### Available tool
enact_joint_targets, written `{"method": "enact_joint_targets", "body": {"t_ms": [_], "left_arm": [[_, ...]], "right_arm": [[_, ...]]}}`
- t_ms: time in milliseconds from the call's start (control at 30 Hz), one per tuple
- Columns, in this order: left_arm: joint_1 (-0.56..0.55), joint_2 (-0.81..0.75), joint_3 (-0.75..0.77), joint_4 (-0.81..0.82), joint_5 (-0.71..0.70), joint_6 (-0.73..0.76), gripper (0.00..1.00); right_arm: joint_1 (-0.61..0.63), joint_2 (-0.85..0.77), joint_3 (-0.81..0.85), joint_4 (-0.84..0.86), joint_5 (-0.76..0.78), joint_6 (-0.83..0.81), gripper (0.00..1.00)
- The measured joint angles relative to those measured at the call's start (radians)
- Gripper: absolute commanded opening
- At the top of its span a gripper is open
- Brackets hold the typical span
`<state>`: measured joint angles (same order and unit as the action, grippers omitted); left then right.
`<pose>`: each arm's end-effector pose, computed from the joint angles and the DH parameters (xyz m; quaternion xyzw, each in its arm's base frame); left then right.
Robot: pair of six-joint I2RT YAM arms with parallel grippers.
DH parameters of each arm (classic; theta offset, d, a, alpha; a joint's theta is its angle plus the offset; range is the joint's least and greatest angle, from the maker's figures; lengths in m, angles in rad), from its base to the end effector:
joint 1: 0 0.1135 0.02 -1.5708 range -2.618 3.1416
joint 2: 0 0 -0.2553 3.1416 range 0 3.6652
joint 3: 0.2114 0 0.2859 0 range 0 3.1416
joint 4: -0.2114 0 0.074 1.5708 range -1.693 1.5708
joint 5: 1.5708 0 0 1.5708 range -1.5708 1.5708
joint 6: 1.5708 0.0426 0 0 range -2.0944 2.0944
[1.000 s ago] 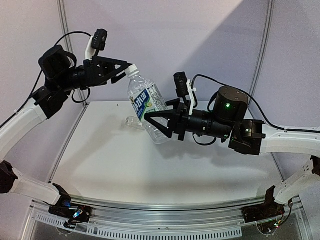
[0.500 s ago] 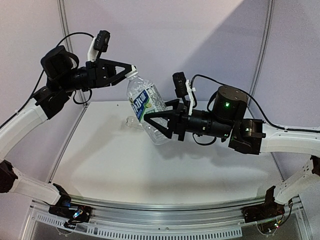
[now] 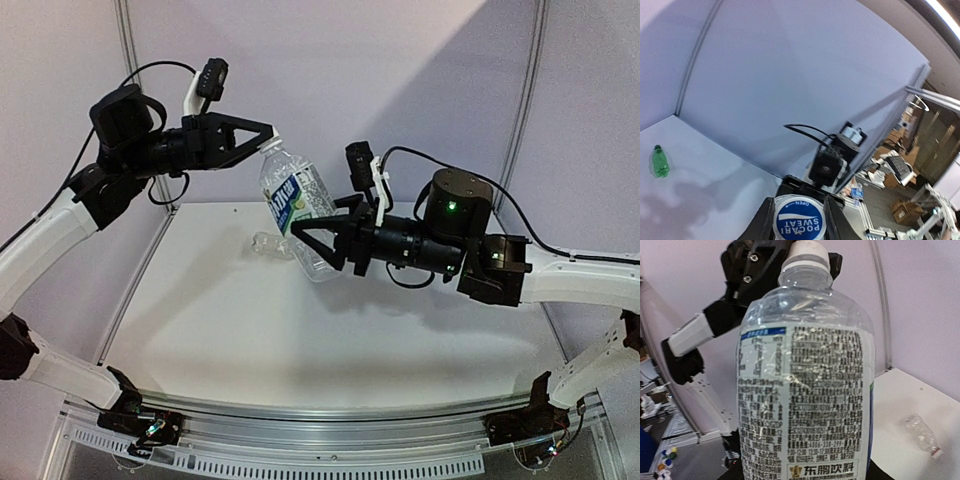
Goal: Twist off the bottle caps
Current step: Unscrew the bottle cap from the plastic bottle.
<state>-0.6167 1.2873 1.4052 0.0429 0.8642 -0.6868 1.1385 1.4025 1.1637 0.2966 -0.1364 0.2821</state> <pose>0.2419 -0.2112 0.4673 0.2981 0.5993 -0.6353 0.3852 0.1535 0.3466 0.3641 -0.3294 0.6024 0.5086 0.5196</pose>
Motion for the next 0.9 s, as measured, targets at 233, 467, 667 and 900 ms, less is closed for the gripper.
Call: {"method": "enact_joint_targets", "body": {"t_ms": [233,467,667,900], "left_arm": [[-0.014,0.148,0.278,-0.329,-0.285,0.011,0.08],[-0.045,0.227,0.337,-0.564,-0.535,-0.097,0.09],[-0.064,0.239,0.341,-0.6,-0.589,-0.13,0.29],[-0.088,0.239,0.351,-0.592,-0.566,-0.118,0.61]], "right_arm": [[0.017,0.091,0.225,-0.274,0.362,-0.153,0.0],[0.057,0.187,0.275,-0.409,0.655,-0.268,0.0],[0.076,0.202,0.273,-0.428,0.732,-0.277,0.0],[0.084,0.198,0.245,-0.355,0.76,-0.29,0.0]]}}
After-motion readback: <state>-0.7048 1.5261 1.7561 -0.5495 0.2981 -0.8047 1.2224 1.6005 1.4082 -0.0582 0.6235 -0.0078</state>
